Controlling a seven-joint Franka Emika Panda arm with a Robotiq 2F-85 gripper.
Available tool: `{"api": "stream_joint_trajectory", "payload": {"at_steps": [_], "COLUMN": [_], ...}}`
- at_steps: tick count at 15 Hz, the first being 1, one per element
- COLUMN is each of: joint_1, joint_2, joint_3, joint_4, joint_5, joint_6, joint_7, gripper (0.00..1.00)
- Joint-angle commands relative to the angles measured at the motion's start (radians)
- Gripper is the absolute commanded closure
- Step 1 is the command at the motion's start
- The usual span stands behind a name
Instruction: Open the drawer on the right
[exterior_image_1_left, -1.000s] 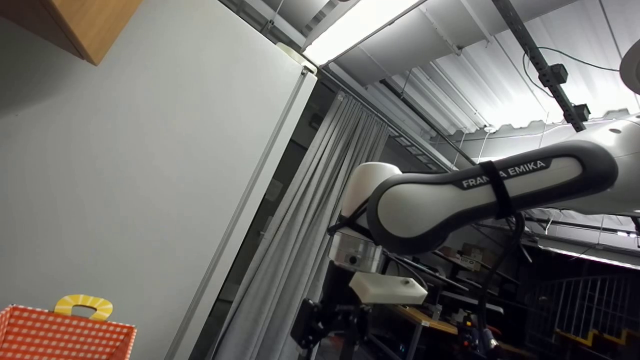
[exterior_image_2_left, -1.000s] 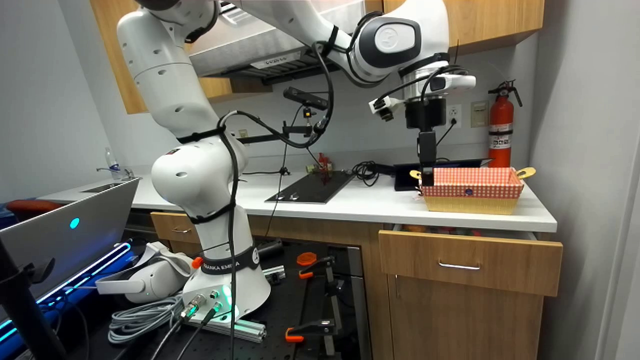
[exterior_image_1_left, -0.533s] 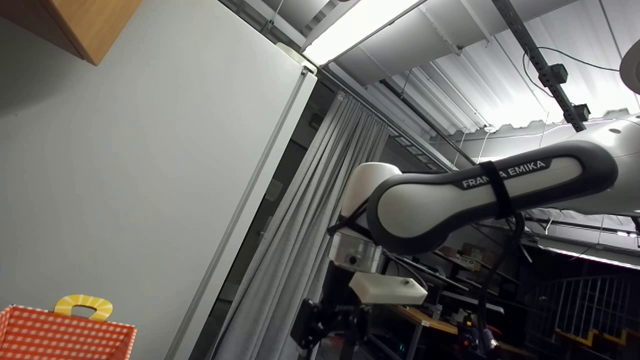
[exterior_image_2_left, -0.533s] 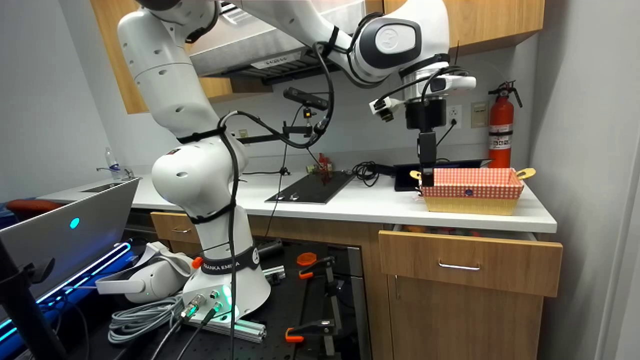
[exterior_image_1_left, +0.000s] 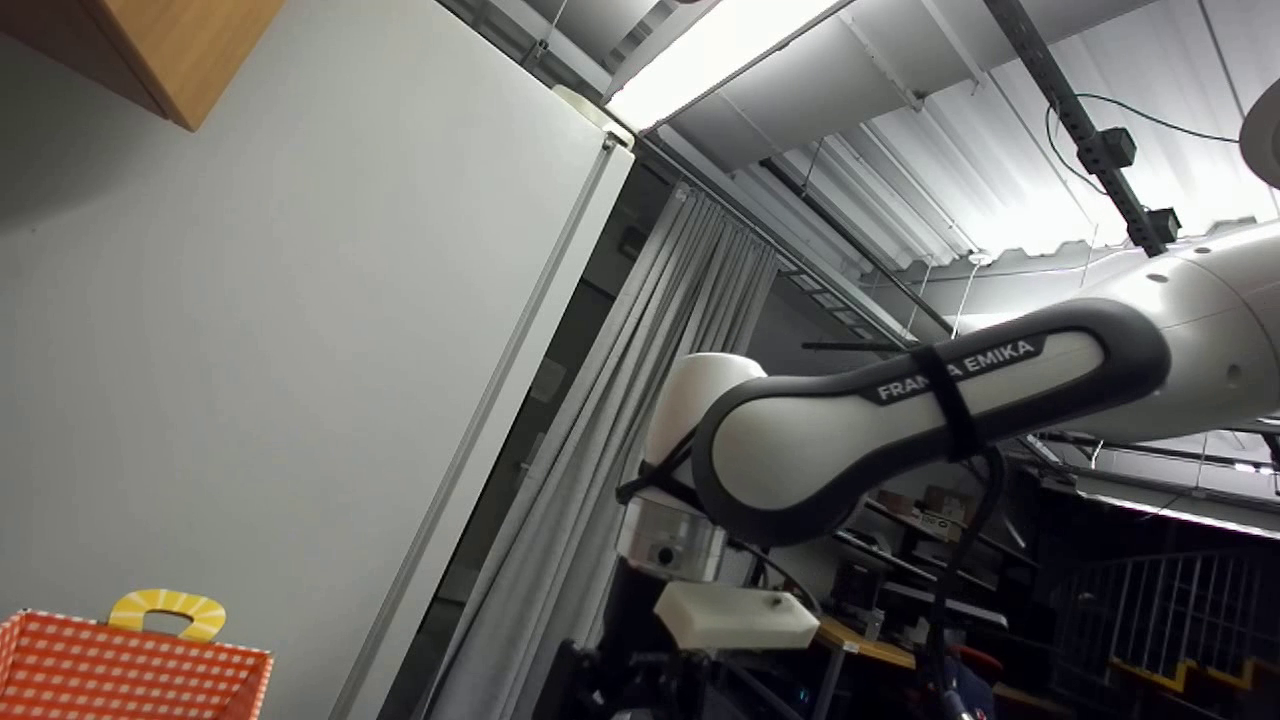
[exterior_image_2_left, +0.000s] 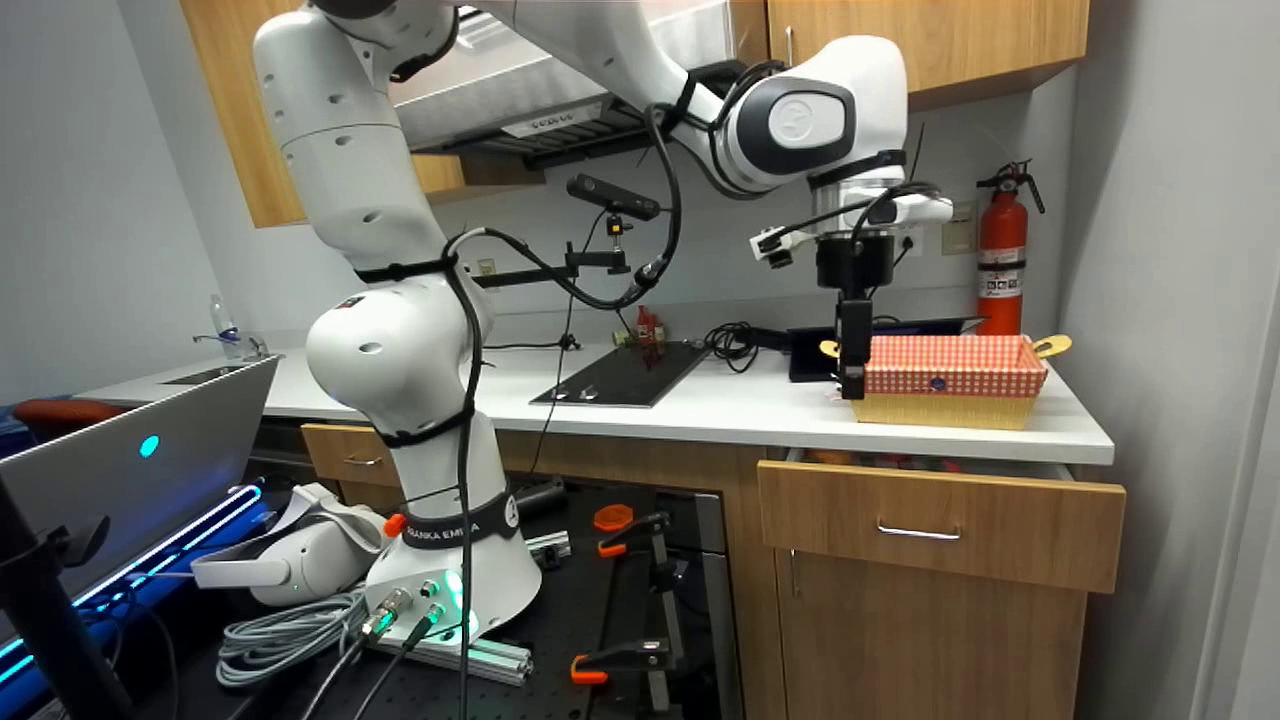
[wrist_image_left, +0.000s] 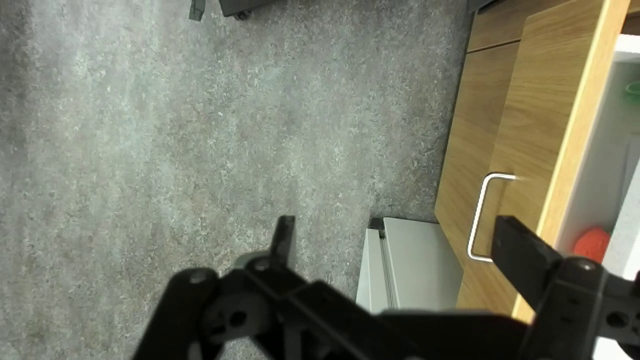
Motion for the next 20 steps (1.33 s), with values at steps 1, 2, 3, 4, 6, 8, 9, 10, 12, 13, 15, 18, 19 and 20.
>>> {"api": "stream_joint_trajectory", "payload": {"at_steps": [1,2,3,4,6,8,9,10,12,13,15,18,19,20], "joint_1": [0.037,0.043,0.051,0.058,0.076,0.096,0.106,0.117,0.134,0.140,0.145,0.133,0.127,0.124], "joint_2": [0.103,0.130,0.164,0.193,0.248,0.294,0.315,0.336,0.369,0.383,0.410,0.445,0.455,0.464], "joint_3": [-0.016,-0.017,-0.018,-0.019,-0.020,-0.018,-0.017,-0.017,-0.019,-0.021,-0.023,-0.013,-0.007,-0.004], "joint_4": [0.035,0.041,0.051,0.061,0.081,0.100,0.111,0.123,0.149,0.162,0.186,0.212,0.219,0.223], "joint_5": [0.048,0.059,0.068,0.076,0.104,0.138,0.152,0.163,0.184,0.191,0.206,0.261,0.292,0.321], "joint_6": [0.075,0.101,0.131,0.156,0.212,0.269,0.291,0.312,0.339,0.347,0.354,0.361,0.368,0.381], "joint_7": [0.036,0.044,0.055,0.061,0.059,0.047,0.043,0.044,0.040,0.037,0.026,-0.020,-0.040,-0.056], "gripper": [0.00,0.00,0.00,0.00,0.00,0.00,0.00,0.00,0.02,0.02,0.00,0.27,0.29,0.32]}}
